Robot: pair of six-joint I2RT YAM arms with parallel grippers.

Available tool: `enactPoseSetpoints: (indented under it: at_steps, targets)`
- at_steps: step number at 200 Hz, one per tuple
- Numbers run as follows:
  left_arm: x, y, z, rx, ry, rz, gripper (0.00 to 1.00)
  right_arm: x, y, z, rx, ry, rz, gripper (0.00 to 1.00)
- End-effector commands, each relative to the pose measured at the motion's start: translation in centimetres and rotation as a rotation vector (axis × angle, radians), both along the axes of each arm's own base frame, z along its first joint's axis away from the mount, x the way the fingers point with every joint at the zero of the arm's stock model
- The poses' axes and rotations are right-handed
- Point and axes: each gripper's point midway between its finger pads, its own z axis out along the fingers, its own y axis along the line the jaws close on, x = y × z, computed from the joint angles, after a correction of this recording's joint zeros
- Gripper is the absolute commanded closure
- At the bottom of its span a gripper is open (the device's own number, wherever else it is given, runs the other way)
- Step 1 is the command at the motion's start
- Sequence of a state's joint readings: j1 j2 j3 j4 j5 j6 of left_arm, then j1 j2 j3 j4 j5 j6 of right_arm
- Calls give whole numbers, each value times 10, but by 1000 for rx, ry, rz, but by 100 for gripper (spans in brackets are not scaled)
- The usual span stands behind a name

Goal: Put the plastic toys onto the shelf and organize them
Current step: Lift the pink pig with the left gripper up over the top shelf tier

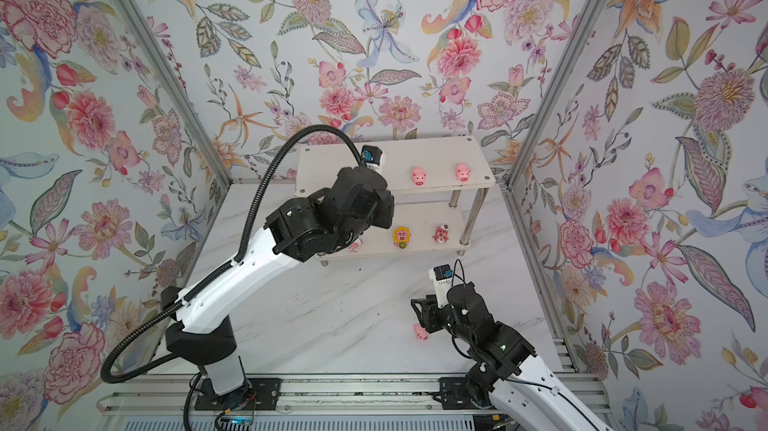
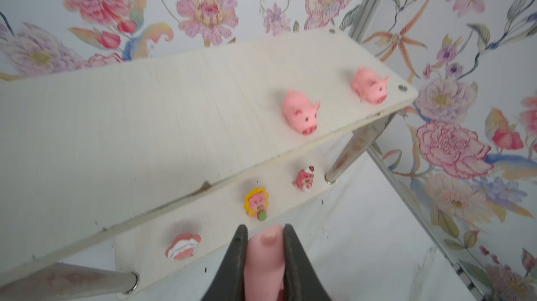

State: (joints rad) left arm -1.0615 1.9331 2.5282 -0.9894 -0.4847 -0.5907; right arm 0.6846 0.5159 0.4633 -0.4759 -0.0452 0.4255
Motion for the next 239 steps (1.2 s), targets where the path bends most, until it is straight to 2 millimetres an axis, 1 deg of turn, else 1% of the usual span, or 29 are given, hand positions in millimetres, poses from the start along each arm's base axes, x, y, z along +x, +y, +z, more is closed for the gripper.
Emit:
enactPoseSetpoints:
  at_steps: [1,5,9,10,19,31,39,40,49,55,69,82,93,106,115,118,151,173,211,239]
  targets:
    - [19,19,-14,217,-20,40,77,1,-1,-1,-3,-11,0,49]
    - [23,20,-10,192,-22,40,76,1,-1,-2,-3,-10,2,49]
    - [30,21,-19,204,-1,42,77,1,-1,-1,-2,-10,0,49]
    - [32,20,-18,196,-2,44,77,1,-1,-1,-2,-9,0,49]
    - [45,22,-32,198,29,51,78,1,-1,-1,1,-10,0,49]
    - [53,19,-34,198,21,48,79,1,-1,0,5,-14,-2,49]
    - [56,17,-26,185,-6,50,79,1,-2,0,7,-16,-4,49]
    - [57,17,-27,189,-5,50,79,1,-2,0,7,-16,-5,49]
    - [58,18,-10,145,-45,51,79,1,-2,0,6,-16,-6,49]
    - [59,18,-3,123,-61,53,79,1,-2,0,3,-16,-7,49]
    - [65,17,-9,122,-50,55,80,2,-2,-2,-2,-9,-6,49]
    - [68,13,-9,118,-56,47,80,2,-2,-4,-8,-3,-7,49]
    - [71,13,-6,98,-64,45,79,3,-2,-5,-11,-1,-9,49]
    - [77,12,-17,101,-35,42,79,3,-2,-5,-15,-1,-11,49]
    - [79,10,-22,100,-25,37,79,3,-3,-6,-17,2,-11,49]
    - [79,10,-20,93,-25,35,79,4,-3,-6,-18,2,-13,49]
    - [85,-6,-44,98,25,-1,79,4,-3,-6,-19,6,-13,49]
    - [88,-12,-60,116,53,-11,79,4,-3,-6,-18,4,-14,49]
    - [95,-13,-77,147,80,1,79,4,-3,-6,-16,5,-11,49]
    - [102,-5,-87,167,102,25,79,3,-3,-6,-16,5,-11,49]
